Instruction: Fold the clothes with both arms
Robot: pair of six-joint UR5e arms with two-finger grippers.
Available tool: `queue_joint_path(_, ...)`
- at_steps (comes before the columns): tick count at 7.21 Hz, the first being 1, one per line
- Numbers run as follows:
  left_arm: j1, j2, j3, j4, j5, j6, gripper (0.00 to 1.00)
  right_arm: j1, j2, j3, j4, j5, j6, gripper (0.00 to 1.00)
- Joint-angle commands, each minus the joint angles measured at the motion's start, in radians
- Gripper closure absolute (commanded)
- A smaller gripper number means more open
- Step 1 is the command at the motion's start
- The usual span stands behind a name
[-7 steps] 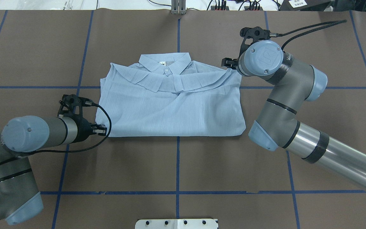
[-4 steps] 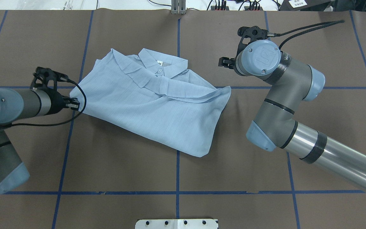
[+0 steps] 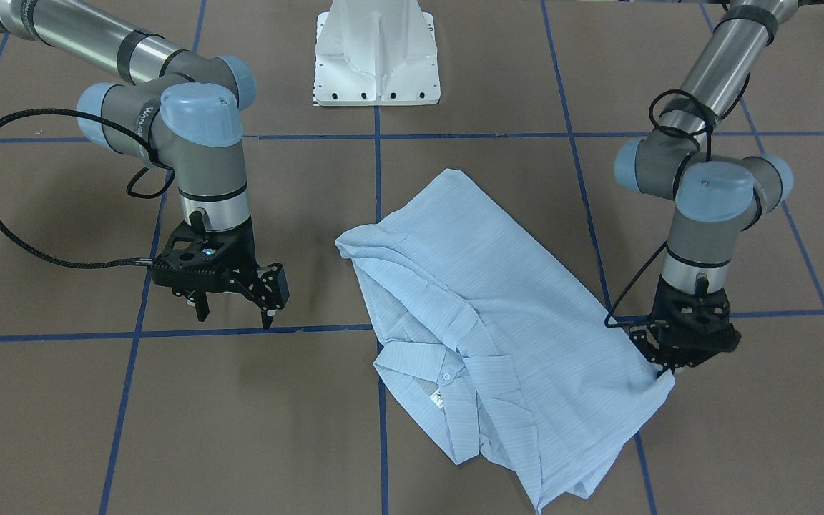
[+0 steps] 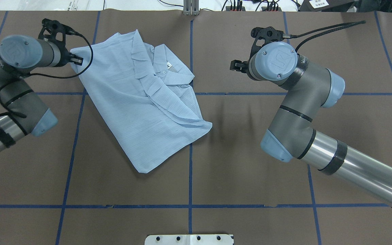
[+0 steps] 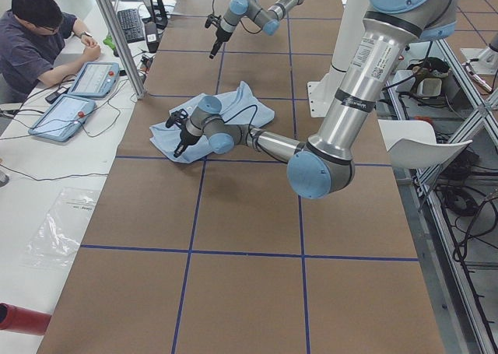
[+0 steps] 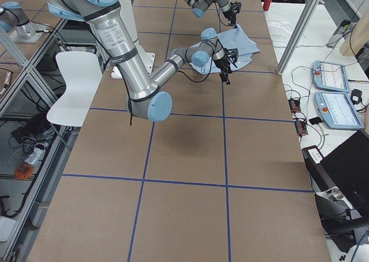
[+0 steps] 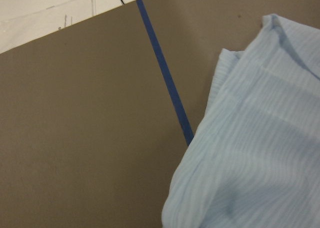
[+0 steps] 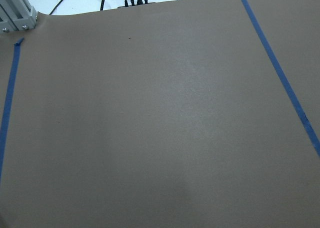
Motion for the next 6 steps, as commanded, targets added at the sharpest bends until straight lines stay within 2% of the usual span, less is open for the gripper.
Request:
queue_joint_path(1, -0.055, -0.106, 0.134, -0.044, -0.013, 0.092, 0.67, -0.003, 0.011, -0.001, 0.000, -0.002, 0.004, 0.00)
queue_joint_path(2, -0.073, -0.095, 0.134, -0.085, -0.071, 0.148, 0.01, -0.013, 0.038, -0.007, -0.002, -0.003, 0.032, 0.00)
queue_joint_path(3, -0.098, -0.069, 0.127, -0.110, -0.145, 0.159, 0.00, -0.030, 0.064, -0.013, -0.005, -0.008, 0.091, 0.00)
queue_joint_path(4, -0.104, -0.039, 0.101, -0.139, -0.168, 0.164, 0.00, -0.036, 0.115, -0.048, -0.006, -0.008, 0.169, 0.00)
queue_joint_path(6, -0.104, 0.040, -0.003, -0.144, -0.168, 0.151, 0.00, -0.067, 0.300, -0.254, -0.006, -0.014, 0.403, 0.02)
